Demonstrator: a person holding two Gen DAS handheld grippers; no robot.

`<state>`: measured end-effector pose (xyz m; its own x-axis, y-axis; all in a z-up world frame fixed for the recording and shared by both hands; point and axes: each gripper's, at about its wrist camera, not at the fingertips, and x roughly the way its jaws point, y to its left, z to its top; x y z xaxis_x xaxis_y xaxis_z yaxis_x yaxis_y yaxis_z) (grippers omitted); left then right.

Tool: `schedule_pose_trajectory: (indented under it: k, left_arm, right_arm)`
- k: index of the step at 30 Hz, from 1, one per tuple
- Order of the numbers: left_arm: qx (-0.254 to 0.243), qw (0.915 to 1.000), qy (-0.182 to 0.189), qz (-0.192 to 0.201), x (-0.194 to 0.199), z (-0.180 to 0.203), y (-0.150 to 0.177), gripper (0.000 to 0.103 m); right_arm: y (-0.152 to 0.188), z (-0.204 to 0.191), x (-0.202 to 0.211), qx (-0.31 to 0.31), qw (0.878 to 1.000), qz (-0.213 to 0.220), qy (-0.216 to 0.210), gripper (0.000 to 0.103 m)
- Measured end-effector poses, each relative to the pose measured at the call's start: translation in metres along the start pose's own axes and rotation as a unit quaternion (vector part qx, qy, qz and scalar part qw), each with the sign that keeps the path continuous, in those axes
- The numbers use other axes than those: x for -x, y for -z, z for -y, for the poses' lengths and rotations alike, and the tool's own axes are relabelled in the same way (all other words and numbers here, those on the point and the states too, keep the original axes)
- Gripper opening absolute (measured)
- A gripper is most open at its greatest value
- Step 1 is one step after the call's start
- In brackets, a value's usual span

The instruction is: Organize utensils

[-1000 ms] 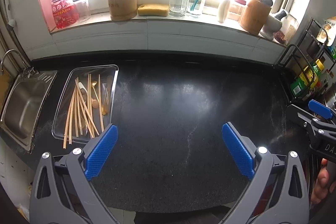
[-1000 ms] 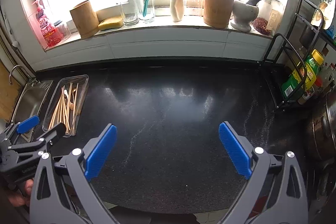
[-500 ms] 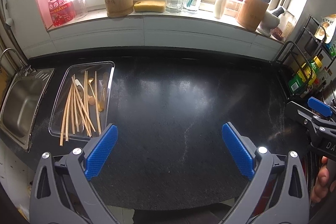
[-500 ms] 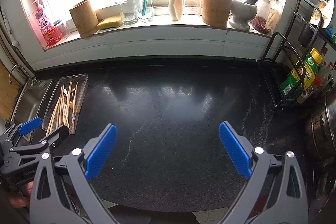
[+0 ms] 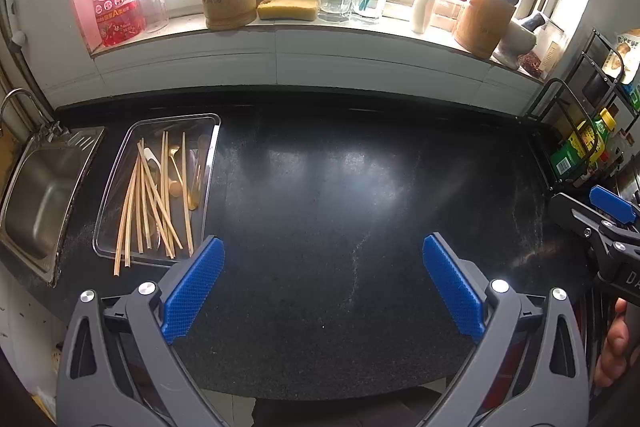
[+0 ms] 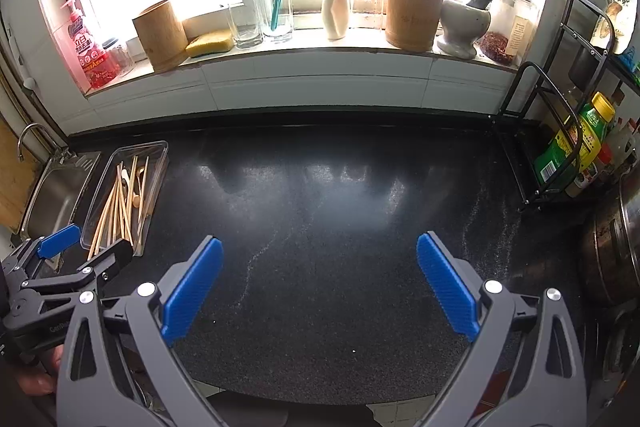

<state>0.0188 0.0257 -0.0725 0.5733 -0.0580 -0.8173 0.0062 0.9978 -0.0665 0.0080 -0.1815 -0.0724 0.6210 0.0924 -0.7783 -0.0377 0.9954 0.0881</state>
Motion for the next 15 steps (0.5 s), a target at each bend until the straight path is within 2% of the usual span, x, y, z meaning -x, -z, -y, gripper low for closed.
schedule_pose_trajectory:
  k: [15]
  left_arm:
    - [0.001, 1.0, 0.002, -0.003, -0.0034, 0.0035, -0.0024, 0.097]
  right_arm:
    - [-0.0008, 0.0002, -0.0011, -0.001, 1.0, -0.001, 0.0, 0.094]
